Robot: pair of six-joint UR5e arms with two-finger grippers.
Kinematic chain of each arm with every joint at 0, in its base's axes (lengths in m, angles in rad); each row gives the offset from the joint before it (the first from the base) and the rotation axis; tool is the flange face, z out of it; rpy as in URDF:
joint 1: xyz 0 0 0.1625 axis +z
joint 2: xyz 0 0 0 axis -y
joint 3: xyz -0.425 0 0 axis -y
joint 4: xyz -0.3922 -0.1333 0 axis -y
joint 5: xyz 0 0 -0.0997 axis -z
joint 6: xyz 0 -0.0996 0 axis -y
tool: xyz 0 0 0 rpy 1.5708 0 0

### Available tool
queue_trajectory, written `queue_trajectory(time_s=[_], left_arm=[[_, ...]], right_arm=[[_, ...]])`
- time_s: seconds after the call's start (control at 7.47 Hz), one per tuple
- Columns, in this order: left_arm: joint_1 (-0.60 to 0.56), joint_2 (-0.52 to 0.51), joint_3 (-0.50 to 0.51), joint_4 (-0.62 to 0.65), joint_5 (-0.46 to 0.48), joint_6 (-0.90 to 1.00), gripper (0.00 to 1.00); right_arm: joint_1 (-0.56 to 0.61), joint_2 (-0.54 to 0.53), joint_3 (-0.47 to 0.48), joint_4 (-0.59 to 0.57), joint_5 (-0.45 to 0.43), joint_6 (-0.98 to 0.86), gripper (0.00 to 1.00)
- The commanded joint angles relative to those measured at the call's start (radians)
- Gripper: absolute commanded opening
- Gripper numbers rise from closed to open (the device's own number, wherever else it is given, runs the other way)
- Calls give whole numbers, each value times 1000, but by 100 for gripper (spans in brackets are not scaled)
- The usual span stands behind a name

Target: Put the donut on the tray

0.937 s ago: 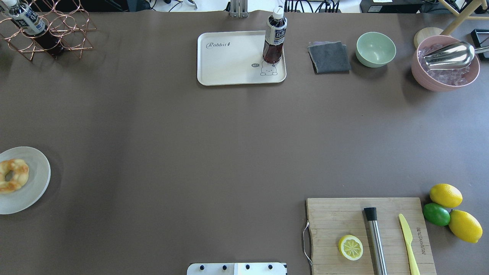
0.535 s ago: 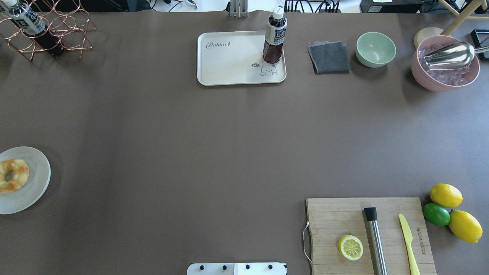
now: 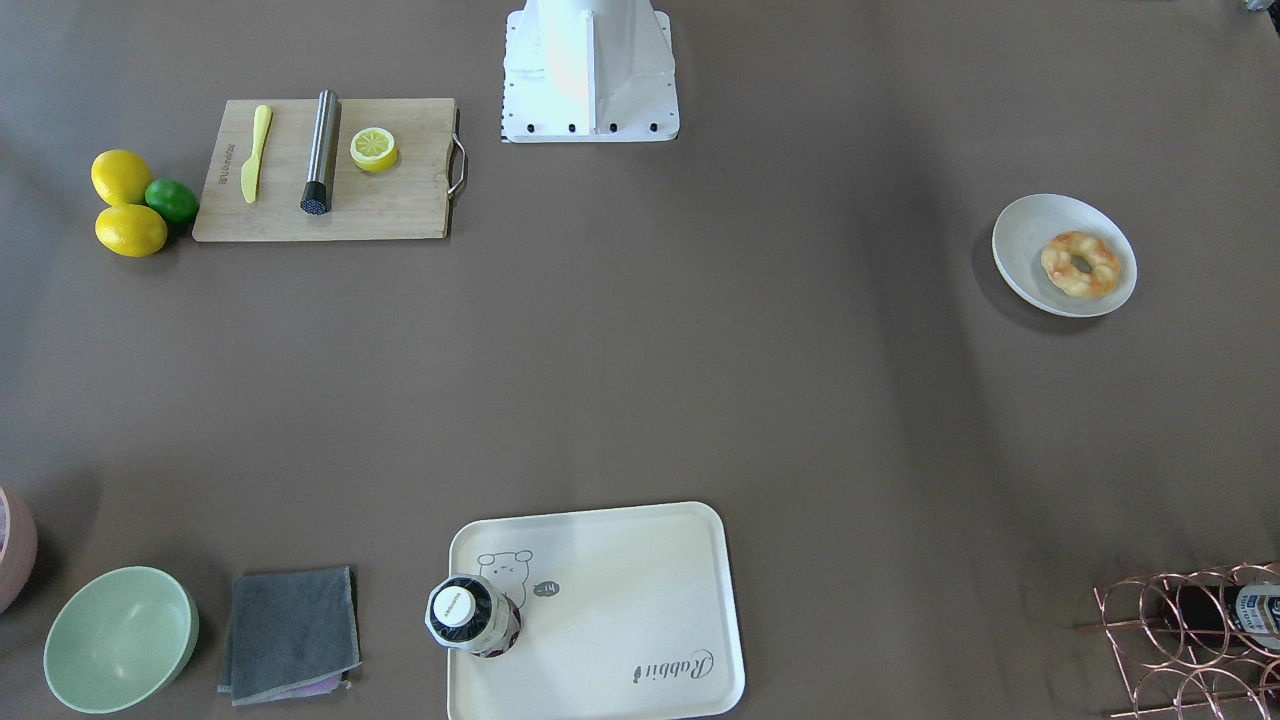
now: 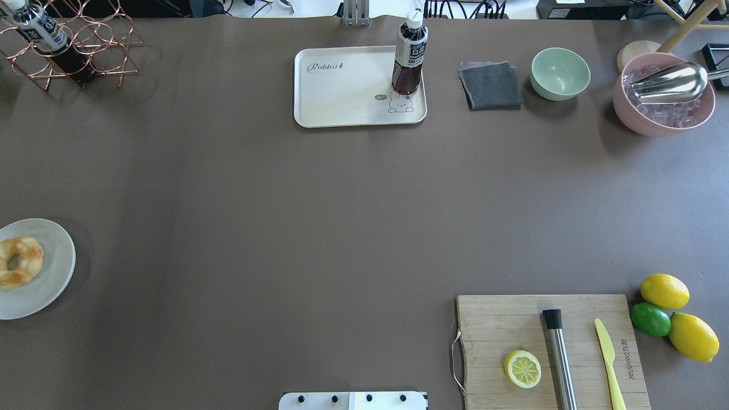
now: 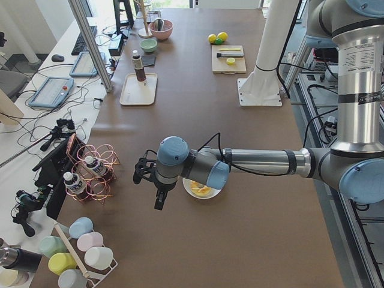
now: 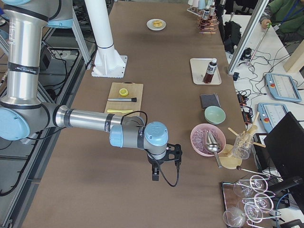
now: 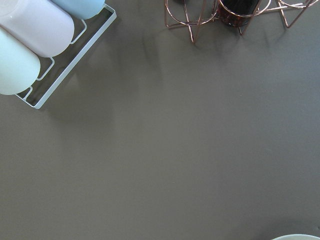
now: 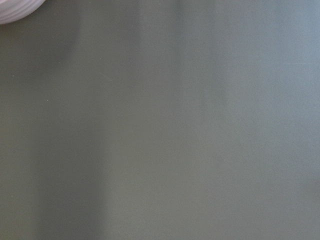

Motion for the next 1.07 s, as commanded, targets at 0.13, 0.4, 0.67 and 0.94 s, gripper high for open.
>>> queue_trajectory(time_s=[0.13,0.4,0.67,0.94], left_arm=[[0,59,-1,-68,-3,7,99],[11,-21,77,25,-26,-1,99],[8,1,79,21,-138,-1,99],[8,46,71,-8,-269,-115,99]], right_arm=[[0,1,0,-1,0,0,99],[0,1,0,1,0,0,99],[0,3,0,1,0,0,99],[0,11,0,1,0,0,99]])
